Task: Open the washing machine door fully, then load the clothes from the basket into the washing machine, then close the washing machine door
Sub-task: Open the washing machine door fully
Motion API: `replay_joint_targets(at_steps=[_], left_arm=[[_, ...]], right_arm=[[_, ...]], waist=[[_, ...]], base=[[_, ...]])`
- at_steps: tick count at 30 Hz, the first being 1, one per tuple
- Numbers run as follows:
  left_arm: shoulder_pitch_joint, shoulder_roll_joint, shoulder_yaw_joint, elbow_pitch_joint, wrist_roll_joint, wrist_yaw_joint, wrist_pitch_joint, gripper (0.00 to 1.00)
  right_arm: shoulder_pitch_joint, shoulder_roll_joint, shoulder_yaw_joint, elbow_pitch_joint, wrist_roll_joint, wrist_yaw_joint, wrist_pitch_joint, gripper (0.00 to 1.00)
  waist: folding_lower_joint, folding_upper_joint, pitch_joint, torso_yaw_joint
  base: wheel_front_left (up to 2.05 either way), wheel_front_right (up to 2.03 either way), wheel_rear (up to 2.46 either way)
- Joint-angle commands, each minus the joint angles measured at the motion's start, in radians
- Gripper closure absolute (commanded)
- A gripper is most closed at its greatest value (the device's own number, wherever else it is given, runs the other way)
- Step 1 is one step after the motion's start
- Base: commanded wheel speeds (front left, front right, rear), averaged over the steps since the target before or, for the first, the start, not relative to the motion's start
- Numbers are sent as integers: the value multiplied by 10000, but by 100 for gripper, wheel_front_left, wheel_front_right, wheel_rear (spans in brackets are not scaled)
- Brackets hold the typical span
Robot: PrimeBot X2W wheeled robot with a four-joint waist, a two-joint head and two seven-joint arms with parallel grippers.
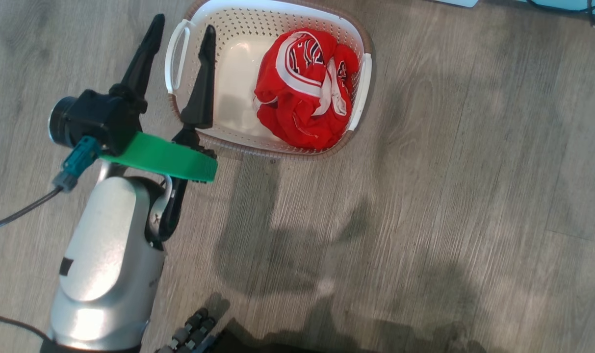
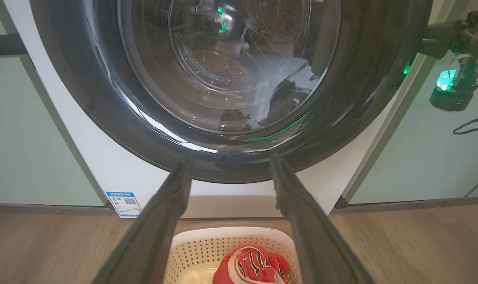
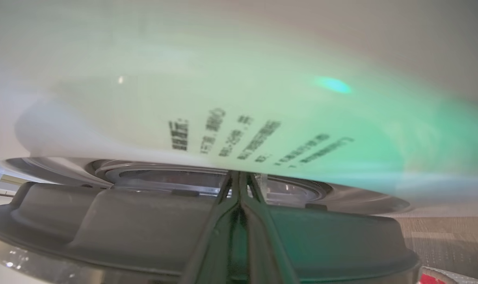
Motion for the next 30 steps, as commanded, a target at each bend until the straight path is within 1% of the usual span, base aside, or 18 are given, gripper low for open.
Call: replay_joint_targets(at_steps=[1, 7, 13, 24, 30], left_arm=[[-244, 223, 452, -250, 86, -45, -94, 0], [-193, 97, 580, -133, 220, -163, -95, 0], [-16, 14, 638, 53, 360, -233, -95, 0], [370, 11, 738, 285, 474, -316, -95, 0], [599, 23, 744, 414, 510, -312, -95, 0]], right_arm=[[-390, 274, 175, -238, -65, 2, 179, 100], [-134, 244, 253, -265, 37, 2, 785, 100], [479, 259, 297, -490, 238, 2, 1381, 100], [1774, 362, 392, -1452, 609, 2, 2264, 100], [2540, 530, 510, -1998, 760, 2, 2626, 100]], waist=[[0, 0, -19, -6], [0, 0, -220, -62], [0, 0, -644, -178], [0, 0, -1324, -285], [0, 0, -1717, -279]], base=[[0, 0, 0], [0, 0, 0], [0, 0, 0], [0, 0, 0], [0, 0, 0]])
